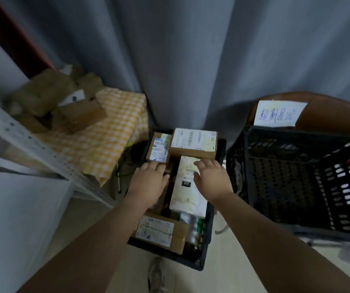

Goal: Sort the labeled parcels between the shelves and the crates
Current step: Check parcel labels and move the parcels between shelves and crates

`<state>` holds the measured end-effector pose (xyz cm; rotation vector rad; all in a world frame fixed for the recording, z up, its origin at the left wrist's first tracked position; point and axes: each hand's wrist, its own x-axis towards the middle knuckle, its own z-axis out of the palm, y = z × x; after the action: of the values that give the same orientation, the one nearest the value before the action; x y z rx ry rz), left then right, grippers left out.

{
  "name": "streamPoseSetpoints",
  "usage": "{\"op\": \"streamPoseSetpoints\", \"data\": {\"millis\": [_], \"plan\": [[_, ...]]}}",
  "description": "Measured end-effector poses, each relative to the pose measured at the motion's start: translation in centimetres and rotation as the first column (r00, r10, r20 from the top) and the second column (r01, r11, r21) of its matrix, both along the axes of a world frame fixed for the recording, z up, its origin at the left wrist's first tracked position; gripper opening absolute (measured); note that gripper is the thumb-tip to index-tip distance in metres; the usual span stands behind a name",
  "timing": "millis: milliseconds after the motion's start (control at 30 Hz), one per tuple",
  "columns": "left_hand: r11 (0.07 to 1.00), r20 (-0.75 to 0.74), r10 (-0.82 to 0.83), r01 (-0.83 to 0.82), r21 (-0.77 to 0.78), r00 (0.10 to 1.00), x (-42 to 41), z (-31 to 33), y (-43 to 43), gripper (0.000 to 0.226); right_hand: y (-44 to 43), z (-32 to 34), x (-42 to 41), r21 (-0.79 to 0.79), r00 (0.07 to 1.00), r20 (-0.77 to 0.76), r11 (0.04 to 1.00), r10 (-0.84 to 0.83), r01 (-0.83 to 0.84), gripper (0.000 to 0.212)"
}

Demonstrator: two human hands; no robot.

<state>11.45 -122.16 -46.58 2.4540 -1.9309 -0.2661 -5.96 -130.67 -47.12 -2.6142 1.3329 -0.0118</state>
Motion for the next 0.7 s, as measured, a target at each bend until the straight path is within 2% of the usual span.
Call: {"op": "streamPoseSetpoints", "data": {"millis": [133,300,400,567,700], "plan": [[0.985,0.165,0.094,-0.069,-0.156,0.982,-2.3,5.7,6.2,0.040,2.5,5.4,-2.1,-0.154,0.981,0.045,0.972,0.186,-0.178,0.037],[0.949,0.229,0.258,-0.202,-0.242,0.939,-6.5,12.8,14.2,0.036,7.0,11.3,-3.2,-0.232,0.933,0.052,0.913,0.356,-0.335,0.037],[0.890,0.227,0.341,-0.235,-0.391,0.912,-7.3,17.6,19.9,0.027,11.0,14.8,-1.6,-0.275,0.874,0.071,0.851,0.481,-0.447,0.038],[0.771,0.296,0.596,-0.430,-0.470,0.746,-6.1,23.9,30.5,0.038,19.6,21.1,2.9,-0.375,0.711,0.174,0.714,0.681,-0.592,0.037],[0.691,0.351,0.706,-0.487,-0.535,0.616,-6.2,27.7,39.5,0.038,28.0,25.1,6.3,-0.470,0.553,0.243,0.595,0.797,-0.652,0.034]]}}
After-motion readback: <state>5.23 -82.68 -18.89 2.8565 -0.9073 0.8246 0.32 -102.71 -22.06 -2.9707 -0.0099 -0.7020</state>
